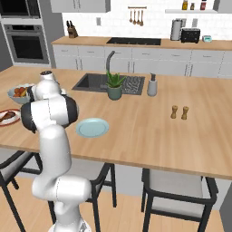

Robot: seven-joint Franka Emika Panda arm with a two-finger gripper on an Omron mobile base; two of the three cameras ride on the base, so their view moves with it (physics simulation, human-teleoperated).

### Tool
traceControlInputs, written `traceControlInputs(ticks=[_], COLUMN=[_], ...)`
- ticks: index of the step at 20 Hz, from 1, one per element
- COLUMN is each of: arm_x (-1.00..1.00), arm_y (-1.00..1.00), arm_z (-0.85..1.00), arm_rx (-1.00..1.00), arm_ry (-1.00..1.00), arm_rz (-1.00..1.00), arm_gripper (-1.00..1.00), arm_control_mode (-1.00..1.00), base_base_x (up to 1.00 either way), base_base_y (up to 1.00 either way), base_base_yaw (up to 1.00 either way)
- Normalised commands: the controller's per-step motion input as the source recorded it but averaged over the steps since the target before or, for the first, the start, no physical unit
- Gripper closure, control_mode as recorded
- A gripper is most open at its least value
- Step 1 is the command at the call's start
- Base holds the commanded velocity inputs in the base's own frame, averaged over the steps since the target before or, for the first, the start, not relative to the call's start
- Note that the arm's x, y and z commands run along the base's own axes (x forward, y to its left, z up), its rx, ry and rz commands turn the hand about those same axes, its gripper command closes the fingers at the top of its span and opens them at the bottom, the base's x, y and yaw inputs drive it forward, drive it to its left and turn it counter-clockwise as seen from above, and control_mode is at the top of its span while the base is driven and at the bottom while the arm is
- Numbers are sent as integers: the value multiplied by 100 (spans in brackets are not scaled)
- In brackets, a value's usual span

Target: Pick the chicken drumstick and corn from their plates and place them in the bowl. Then put the bowl in the fridge.

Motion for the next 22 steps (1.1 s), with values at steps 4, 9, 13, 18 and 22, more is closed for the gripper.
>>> traceControlInputs(ticks=[4, 9, 13, 18, 22], arm_x=[33, 39, 28, 31, 21], arm_y=[9, 4, 1, 19, 18], arm_z=[-27, -26, -25, -25, -16], arm_rx=[0, 0, 0, 0, 0], arm_ry=[0, 0, 0, 0, 0], arm_rz=[0, 0, 0, 0, 0], arm_gripper=[100, 100, 100, 100, 100], arm_control_mode=[-100, -100, -100, -100, -100], base_base_x=[0, 0, 0, 0, 0], base_base_y=[0, 0, 0, 0, 0], base_base_yaw=[0, 0, 0, 0, 0])
